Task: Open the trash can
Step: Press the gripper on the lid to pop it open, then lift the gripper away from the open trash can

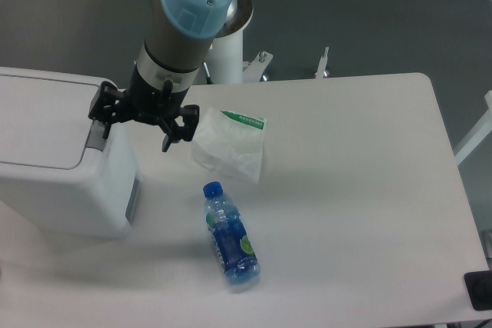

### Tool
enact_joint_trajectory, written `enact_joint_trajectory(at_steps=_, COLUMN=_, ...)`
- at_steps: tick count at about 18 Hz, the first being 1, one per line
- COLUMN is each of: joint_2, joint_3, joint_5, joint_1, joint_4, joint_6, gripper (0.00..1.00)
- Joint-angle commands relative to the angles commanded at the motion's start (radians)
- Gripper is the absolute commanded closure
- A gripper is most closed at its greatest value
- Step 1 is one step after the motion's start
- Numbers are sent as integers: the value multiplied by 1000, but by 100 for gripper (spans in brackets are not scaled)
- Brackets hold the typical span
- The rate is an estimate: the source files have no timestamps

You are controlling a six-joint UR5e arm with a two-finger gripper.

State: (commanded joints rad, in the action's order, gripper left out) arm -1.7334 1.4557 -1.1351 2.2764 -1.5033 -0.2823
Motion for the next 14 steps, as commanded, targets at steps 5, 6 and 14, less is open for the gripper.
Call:
enact_joint_trajectory(at_steps=5, joint_2=-5, joint_3=2, joint_5=0, joint_1=-2, joint_4=2, joint_6=0, gripper=0)
enact_joint_trajectory(at_steps=6, joint_2=-6, joint_3=2, joint_5=0, joint_1=-2, joint_4=2, joint_6=2, gripper=0)
enact_joint_trajectory(at_steps=14, joint_2=-3, joint_3=-31, joint_5=0, joint_1=0, joint_4=0, joint_6=-3, gripper=0)
